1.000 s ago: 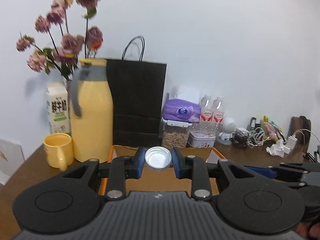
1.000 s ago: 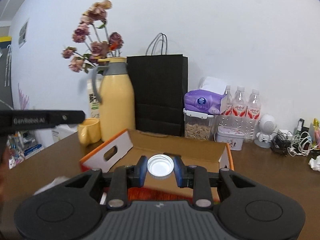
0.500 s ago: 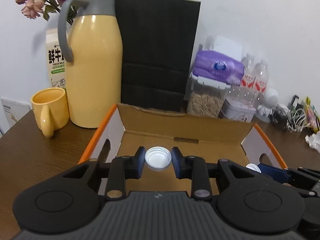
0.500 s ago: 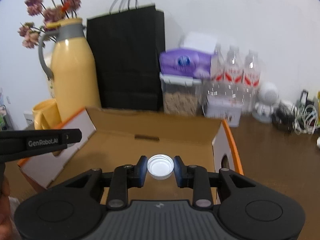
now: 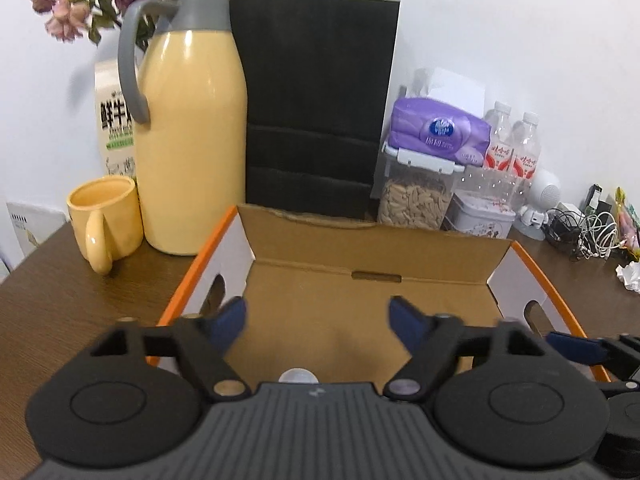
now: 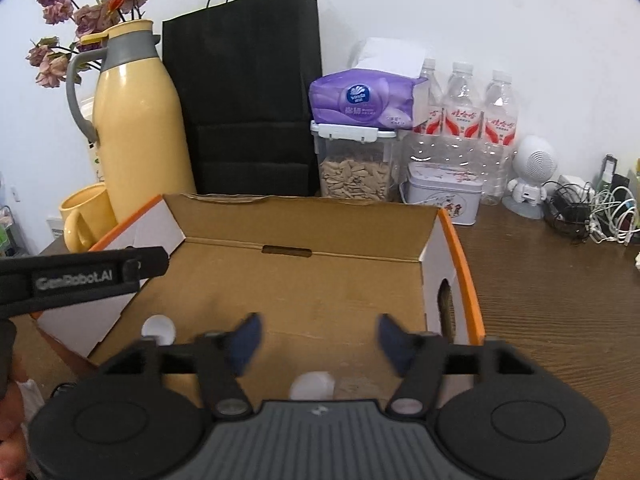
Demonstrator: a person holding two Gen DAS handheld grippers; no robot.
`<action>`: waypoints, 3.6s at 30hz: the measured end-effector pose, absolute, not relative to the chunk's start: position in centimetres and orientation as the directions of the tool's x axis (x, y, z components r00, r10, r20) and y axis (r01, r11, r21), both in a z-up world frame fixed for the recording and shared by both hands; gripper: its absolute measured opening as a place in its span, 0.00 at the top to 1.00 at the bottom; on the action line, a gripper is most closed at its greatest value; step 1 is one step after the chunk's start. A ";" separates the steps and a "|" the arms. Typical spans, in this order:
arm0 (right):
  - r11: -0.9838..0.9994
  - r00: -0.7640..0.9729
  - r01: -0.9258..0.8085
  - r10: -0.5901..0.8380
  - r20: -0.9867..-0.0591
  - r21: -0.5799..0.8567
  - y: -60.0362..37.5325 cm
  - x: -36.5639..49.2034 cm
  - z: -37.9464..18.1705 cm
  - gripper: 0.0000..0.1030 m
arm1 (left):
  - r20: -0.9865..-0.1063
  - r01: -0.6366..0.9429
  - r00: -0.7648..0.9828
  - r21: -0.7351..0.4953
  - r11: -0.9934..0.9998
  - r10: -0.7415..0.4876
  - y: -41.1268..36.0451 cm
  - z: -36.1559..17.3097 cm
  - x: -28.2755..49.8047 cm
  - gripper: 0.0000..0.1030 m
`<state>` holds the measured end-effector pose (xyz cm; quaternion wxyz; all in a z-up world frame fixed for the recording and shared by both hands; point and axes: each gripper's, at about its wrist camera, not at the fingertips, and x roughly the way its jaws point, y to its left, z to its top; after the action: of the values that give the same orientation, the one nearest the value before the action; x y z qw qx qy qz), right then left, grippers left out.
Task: Organize objects
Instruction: 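Carry both caps into the cardboard box and open both grippers, then grasp the clear cotton swab container with the left gripper while the right grasps the sheep plush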
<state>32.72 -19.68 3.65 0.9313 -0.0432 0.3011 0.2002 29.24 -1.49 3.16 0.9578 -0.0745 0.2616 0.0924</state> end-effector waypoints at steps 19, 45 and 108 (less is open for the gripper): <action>0.916 0.785 -0.397 0.370 -0.498 0.055 -21.3 29.7 7.1 0.00 | -0.359 -0.158 0.928 -0.150 0.976 0.095 -2.3 7.8 24.0 0.00; 0.908 0.801 -0.417 0.384 -0.459 0.030 -28.1 15.9 5.5 0.00 | -0.393 -0.061 0.919 -0.072 0.996 0.028 0.9 6.0 11.1 0.00; 0.820 0.633 -0.522 0.557 -0.538 0.234 -27.5 16.3 -0.3 0.00 | -0.582 -0.217 0.799 -0.044 0.975 0.151 6.0 -1.1 11.8 0.34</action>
<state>16.33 -27.54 -0.26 0.9031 0.0279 0.3073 0.2988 11.75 6.00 -1.13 0.9469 -0.0543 0.3017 0.0972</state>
